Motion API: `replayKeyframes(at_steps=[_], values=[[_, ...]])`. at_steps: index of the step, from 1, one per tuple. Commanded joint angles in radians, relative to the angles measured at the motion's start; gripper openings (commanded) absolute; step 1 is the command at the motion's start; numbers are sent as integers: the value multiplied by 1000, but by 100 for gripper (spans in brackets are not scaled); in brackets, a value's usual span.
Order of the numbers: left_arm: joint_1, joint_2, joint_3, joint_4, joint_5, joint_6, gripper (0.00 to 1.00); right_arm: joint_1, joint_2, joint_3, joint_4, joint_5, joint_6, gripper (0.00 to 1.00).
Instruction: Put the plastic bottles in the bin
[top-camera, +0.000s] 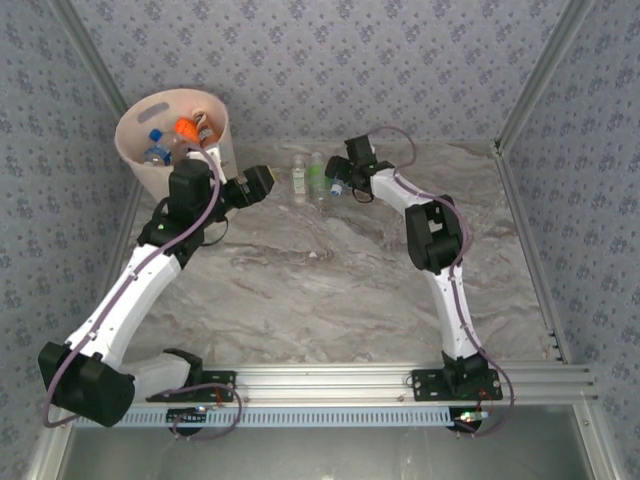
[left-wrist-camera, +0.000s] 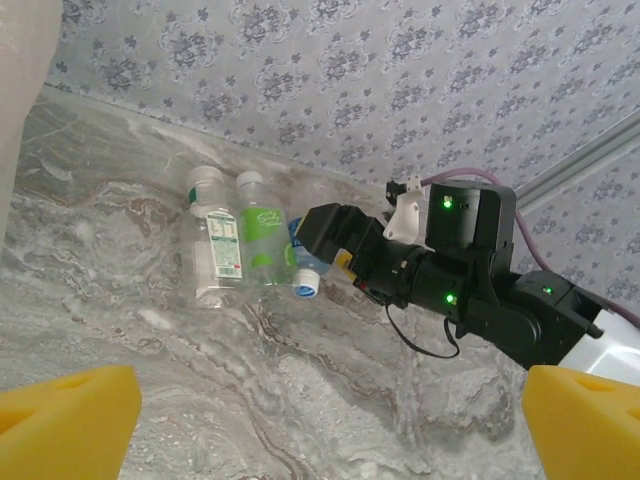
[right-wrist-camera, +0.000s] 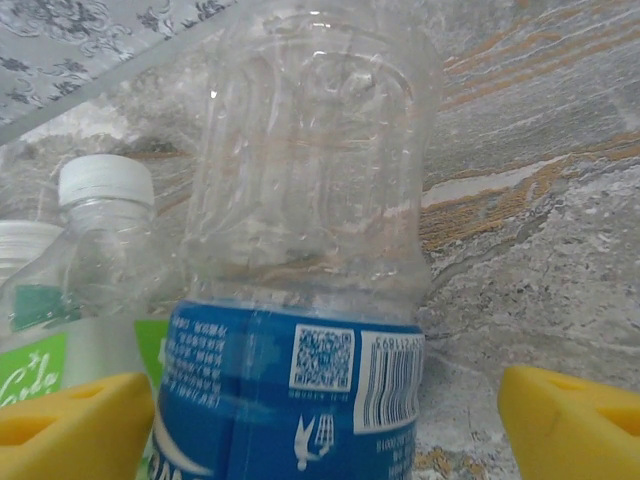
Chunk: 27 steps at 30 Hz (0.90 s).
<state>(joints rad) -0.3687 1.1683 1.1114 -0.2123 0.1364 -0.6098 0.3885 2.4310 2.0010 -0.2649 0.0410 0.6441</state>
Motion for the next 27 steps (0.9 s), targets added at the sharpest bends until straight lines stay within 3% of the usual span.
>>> replayKeyframes(at_steps=[1,4,10,17,22,27], values=[[6,-6,0,-14,-16,34,98,6,61,82,-109,16,28,89],[7,13,15,-42,3,43,98,9,89,115,-141,65,27,82],[7,55,39,-59,60,63,98,16,17,-3,-9,125,10,67],[7,118,33,1,149,25,98,27,-229,-375,323,142,-73,55],[4,129,10,68,173,-19,98,44,-447,-625,427,58,-101,54],[2,150,-28,150,201,-80,98,74,-678,-985,658,-37,-51,52]])
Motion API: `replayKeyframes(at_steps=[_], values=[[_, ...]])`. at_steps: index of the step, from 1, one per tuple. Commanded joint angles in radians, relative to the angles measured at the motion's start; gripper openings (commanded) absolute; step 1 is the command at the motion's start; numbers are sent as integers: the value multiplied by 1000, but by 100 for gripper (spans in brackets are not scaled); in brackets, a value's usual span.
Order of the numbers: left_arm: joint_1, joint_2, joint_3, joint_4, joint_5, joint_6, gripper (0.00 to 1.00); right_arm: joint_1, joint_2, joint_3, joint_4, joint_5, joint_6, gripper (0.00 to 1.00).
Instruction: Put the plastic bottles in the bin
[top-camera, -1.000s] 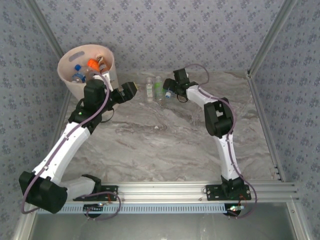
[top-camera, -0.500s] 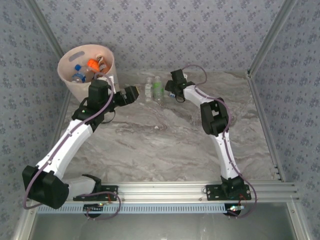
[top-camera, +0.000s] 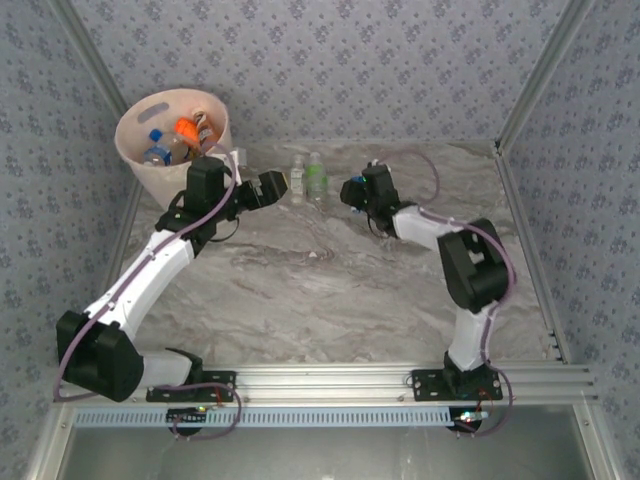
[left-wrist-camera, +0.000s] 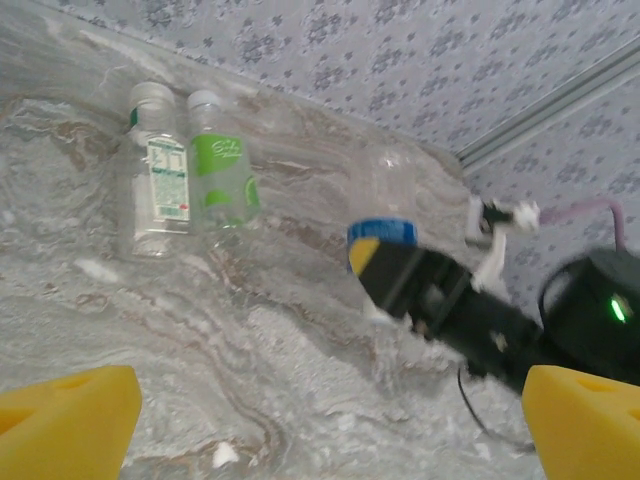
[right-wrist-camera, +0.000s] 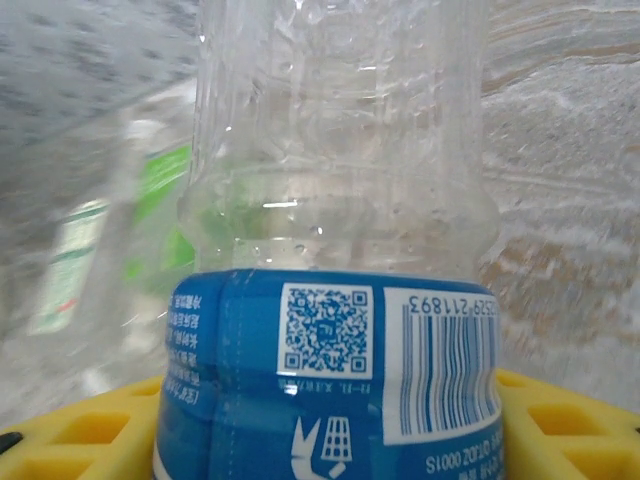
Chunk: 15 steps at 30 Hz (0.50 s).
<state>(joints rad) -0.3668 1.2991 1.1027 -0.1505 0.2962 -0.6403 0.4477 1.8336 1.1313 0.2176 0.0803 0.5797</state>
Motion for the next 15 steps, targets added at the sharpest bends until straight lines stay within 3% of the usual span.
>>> replayKeyframes(at_steps=[1,5,15], values=[[0,27,-24,108,59,-65,98,17,-114,-154,208,-103,11,52],[-4,85,-20,172,169,-118,98,43,-251,-262,255,-210,-68,52],[-102,130,-2,286,205,-124,98,103,-374,-325,305,-439,-155,52]])
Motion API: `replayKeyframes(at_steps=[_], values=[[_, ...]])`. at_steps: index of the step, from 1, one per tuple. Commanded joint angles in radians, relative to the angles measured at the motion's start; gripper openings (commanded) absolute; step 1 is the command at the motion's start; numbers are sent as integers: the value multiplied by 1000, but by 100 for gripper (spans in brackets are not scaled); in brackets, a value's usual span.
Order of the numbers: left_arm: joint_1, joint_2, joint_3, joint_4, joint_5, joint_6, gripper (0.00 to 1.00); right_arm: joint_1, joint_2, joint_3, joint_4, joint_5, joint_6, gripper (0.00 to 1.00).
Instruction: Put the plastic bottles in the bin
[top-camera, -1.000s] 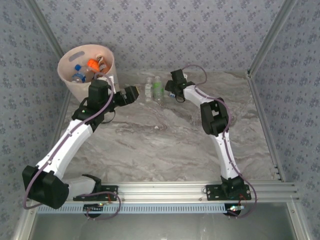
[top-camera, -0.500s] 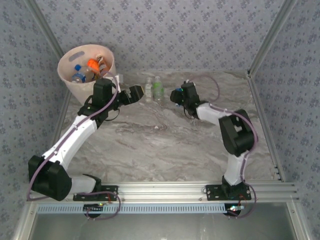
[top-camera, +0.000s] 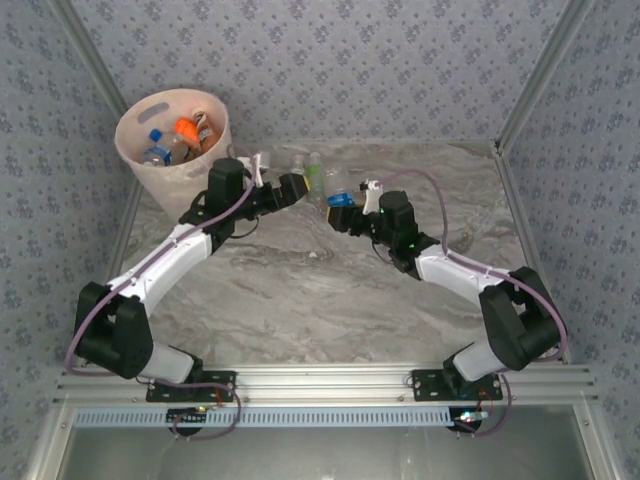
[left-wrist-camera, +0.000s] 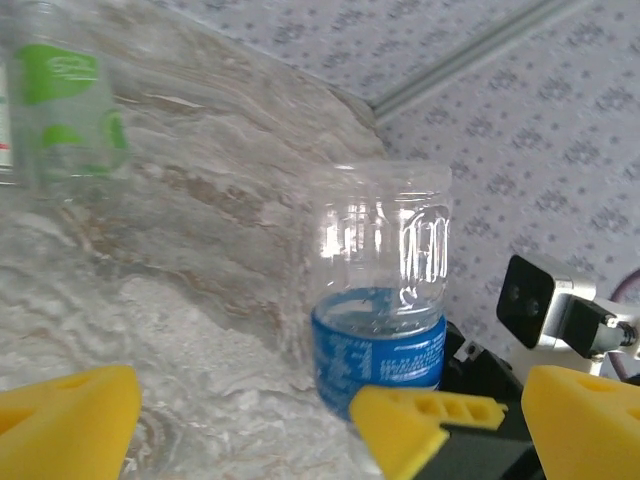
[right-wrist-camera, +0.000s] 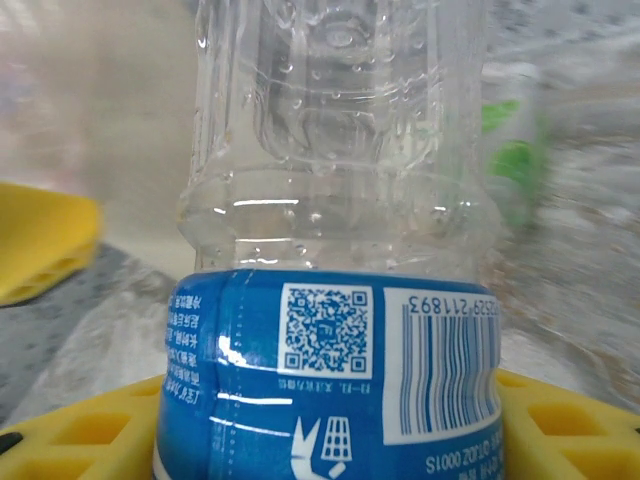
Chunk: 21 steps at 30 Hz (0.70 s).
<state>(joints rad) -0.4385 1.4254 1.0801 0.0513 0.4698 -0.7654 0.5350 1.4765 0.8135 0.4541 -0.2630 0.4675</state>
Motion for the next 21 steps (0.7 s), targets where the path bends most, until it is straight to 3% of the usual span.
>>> replayKeyframes(at_steps=[1,12,21], values=[[-41,9,26,83,20,5,98,21,-15,-6,85,-104,-40,52],[-93,40,55,43,-134,23,98,71,12,38,165,-208,-18,53],[-94,89,67,131,-101,10,94,88,14,50,161,-242,-14,54]])
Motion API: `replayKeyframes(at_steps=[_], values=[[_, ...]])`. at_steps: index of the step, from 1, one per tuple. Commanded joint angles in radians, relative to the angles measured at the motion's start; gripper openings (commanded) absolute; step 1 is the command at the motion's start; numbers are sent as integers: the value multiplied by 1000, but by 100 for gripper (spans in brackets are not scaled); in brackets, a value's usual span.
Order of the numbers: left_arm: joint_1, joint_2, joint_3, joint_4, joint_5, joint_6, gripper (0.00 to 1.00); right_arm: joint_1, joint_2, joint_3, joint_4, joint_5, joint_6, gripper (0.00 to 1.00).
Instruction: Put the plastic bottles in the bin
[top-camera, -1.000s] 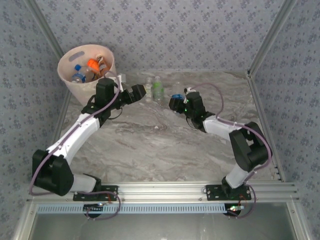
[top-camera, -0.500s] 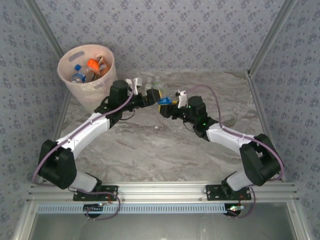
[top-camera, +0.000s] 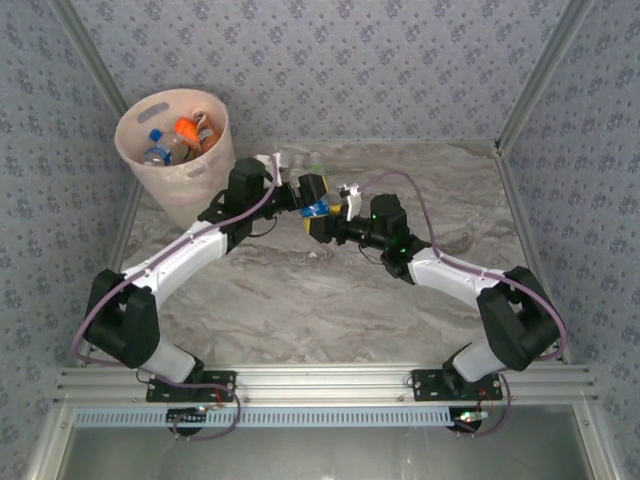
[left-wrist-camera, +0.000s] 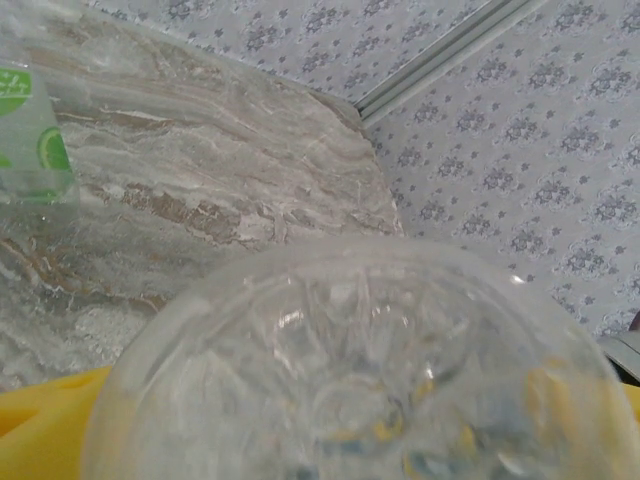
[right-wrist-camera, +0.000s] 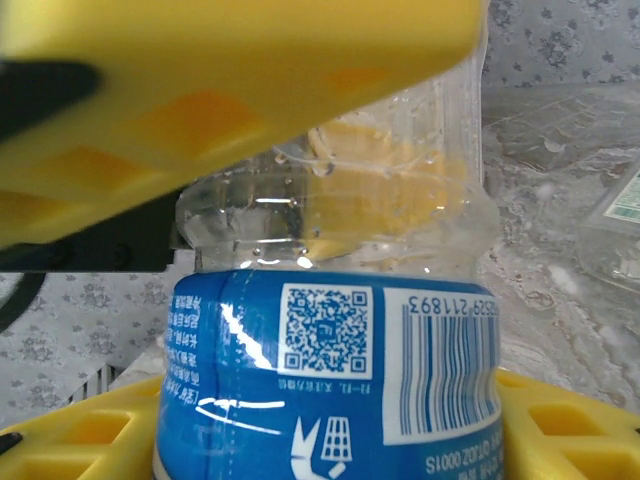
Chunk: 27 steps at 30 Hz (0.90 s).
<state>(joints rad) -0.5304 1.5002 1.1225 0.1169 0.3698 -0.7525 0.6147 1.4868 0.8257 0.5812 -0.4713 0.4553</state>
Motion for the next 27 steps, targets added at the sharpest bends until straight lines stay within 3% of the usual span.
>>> replayKeyframes(at_steps=[1,9,18,22,23,27], values=[[-1,17,28,68,5,-4,91,9,4,38,38,-35,3,54],[0,26,19,101,51,-13,62,5,11,44,51,-78,11,57],[4,32,42,76,52,-8,60,-36,8,43,61,-122,11,69],[26,20,61,56,51,3,60,-73,-12,16,81,-144,-10,85],[34,15,71,46,50,9,60,-85,-24,12,77,-145,-20,98],[80,-31,116,2,32,45,60,-151,-95,-14,75,-179,-16,100]])
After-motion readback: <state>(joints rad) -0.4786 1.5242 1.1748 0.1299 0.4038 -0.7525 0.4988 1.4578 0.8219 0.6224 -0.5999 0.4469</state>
